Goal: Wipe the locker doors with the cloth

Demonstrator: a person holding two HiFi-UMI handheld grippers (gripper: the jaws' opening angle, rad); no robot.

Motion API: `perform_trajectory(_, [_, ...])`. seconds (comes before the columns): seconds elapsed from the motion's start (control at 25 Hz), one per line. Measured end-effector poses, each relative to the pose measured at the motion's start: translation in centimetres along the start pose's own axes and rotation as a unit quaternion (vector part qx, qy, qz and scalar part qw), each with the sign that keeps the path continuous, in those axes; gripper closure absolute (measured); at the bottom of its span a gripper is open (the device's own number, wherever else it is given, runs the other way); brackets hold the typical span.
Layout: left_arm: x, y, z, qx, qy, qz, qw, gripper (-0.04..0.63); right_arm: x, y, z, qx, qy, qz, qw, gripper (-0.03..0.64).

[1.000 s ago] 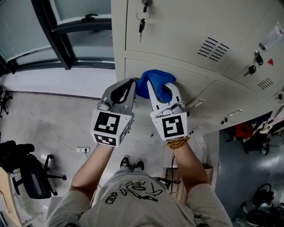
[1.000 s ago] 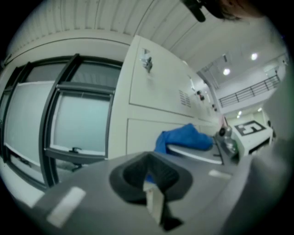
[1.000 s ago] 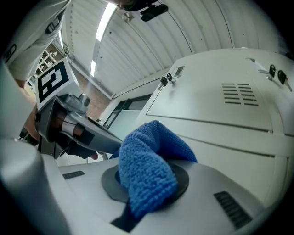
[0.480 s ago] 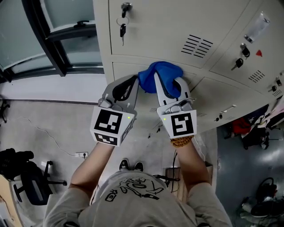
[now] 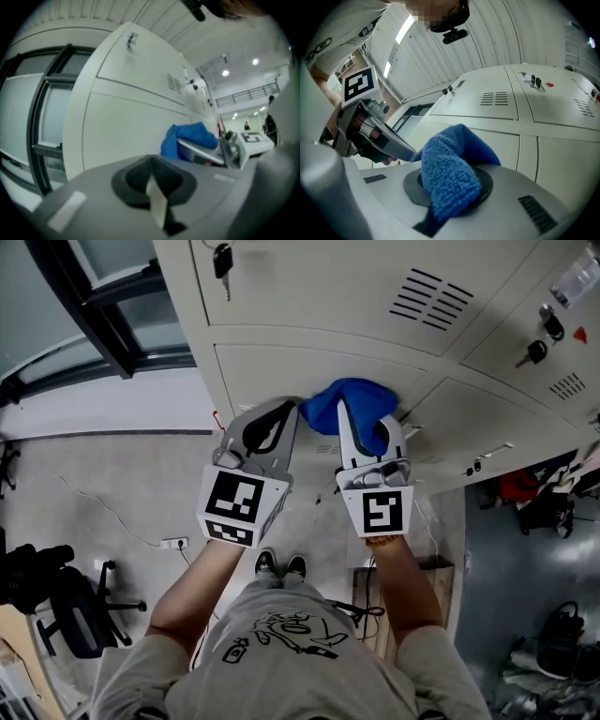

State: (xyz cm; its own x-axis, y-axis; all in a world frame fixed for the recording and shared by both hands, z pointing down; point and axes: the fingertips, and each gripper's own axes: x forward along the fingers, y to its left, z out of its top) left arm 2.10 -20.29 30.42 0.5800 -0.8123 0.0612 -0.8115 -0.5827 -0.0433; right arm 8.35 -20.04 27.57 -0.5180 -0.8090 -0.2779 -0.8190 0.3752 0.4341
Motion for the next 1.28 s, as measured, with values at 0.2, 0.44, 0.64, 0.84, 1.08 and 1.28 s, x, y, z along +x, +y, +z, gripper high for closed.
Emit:
perform_trajectory(0.2, [0.5, -0.4, -3.8, -0.017, 0.021, 0.001, 0.9996, 0.592, -1.2, 1.8, -4.0, 0.003, 0.017, 0.012, 1.000, 0.584])
perform_trajectory(0.44, [1.4, -1.0, -8.1, -0.031, 0.036, 0.007, 0.9988, 0.592, -2.5, 4.3, -8.9, 0.019, 0.044, 0.027, 0.998, 0.584])
perform_trajectory(0.64, [2.1, -1.2, -12.0, -0.042, 0.056, 0.016, 0.9974, 0.592, -3.3, 6.7, -13.1, 0.008, 0.076, 0.050, 0.996, 0.584])
perform_trajectory(0.84, [2.2, -1.6, -16.5, -0.063, 0.092, 0.020, 0.9935, 0.592, -4.3, 9.2, -16.7, -0.027, 0.089, 0.077, 0.993, 0.584])
perform_trajectory(1.08, [2.2, -1.5, -19.9, -0.076, 0.112, 0.023, 0.9905, 0.592, -5.3, 11.5, -20.9, -0.073, 0.124, 0.109, 0.984, 0.584])
perform_trajectory(1.28, [3.1, -2.7, -21.7, -0.082, 0.126, 0.018, 0.9885, 0.592, -7.4, 12.1, -25.6, -0.096, 0.174, 0.146, 0.969, 0.584])
